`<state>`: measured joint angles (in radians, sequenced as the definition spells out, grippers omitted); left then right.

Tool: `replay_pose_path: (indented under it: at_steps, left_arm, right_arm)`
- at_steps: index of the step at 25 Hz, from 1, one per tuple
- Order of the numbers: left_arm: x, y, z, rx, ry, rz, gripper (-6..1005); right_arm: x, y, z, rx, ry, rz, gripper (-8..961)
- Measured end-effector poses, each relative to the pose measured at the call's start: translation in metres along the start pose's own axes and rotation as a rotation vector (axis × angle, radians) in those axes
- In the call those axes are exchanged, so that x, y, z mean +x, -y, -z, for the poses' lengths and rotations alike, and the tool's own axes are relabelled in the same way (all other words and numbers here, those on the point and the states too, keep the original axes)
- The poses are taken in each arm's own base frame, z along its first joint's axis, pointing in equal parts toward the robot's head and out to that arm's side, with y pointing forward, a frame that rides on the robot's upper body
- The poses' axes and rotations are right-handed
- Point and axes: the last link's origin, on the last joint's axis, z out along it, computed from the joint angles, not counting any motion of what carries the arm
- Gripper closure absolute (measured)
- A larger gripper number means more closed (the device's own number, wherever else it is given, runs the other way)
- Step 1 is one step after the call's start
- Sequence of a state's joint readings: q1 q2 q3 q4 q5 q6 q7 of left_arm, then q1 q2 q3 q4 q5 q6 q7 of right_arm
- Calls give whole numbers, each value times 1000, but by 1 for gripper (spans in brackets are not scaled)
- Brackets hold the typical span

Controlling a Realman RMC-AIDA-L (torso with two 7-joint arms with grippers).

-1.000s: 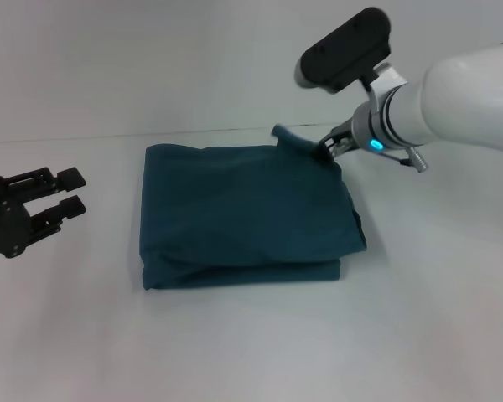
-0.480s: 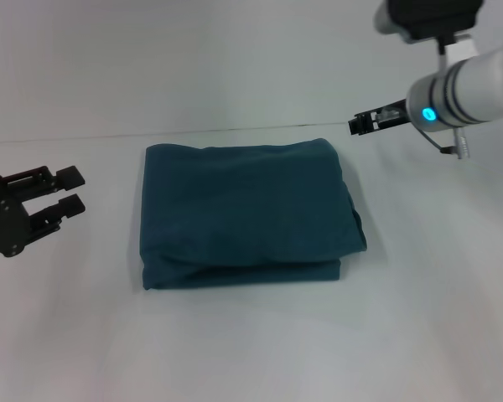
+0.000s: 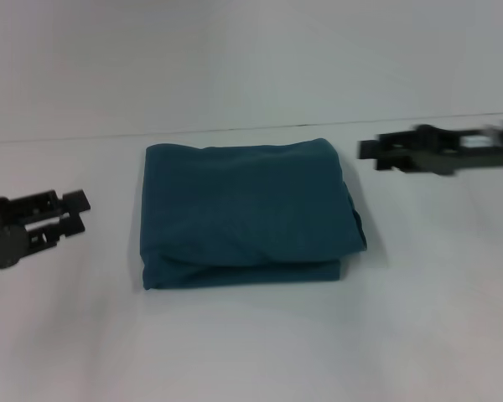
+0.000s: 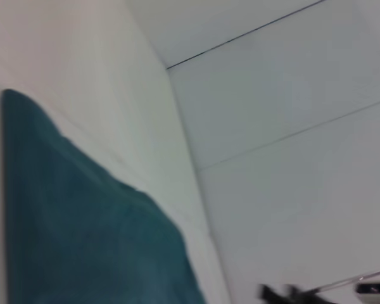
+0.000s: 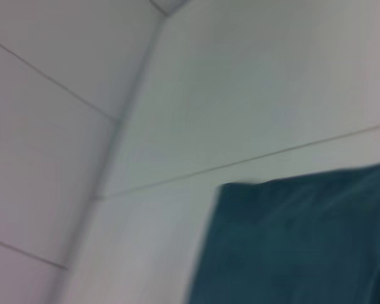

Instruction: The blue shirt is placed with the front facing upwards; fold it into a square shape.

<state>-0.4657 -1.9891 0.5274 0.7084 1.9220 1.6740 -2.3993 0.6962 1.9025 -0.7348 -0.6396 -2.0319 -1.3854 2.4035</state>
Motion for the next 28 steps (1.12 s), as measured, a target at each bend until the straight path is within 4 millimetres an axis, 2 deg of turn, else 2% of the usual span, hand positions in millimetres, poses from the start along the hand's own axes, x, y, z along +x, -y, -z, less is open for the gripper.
replay_pose_path:
  at_steps: [3, 5, 9, 11, 12, 19, 27, 28]
  left_arm:
    - [-5, 5, -2, 29, 23, 6, 499]
    - [-7, 6, -5, 32, 31, 11, 376]
    - [-6, 8, -13, 54, 29, 12, 383]
    - [-7, 12, -20, 81, 37, 15, 386]
    - [-8, 14, -24, 96, 44, 16, 385]
    - [-13, 21, -60, 205, 114, -10, 379]
    - [1, 21, -86, 328, 159, -79, 373]
    - [2, 20, -87, 332, 156, -75, 344]
  right_arm:
    - [28, 13, 35, -137, 48, -91, 348]
    - [46, 18, 54, -197, 85, -111, 342]
    - [77, 28, 86, -264, 171, -138, 329]
    - [84, 32, 94, -262, 199, -154, 174]
    - [86, 34, 96, -259, 205, -160, 96]
    - [87, 35, 91, -238, 167, -140, 95]
    - [78, 34, 74, -187, 103, -95, 95]
    - [77, 33, 72, -187, 98, -93, 95]
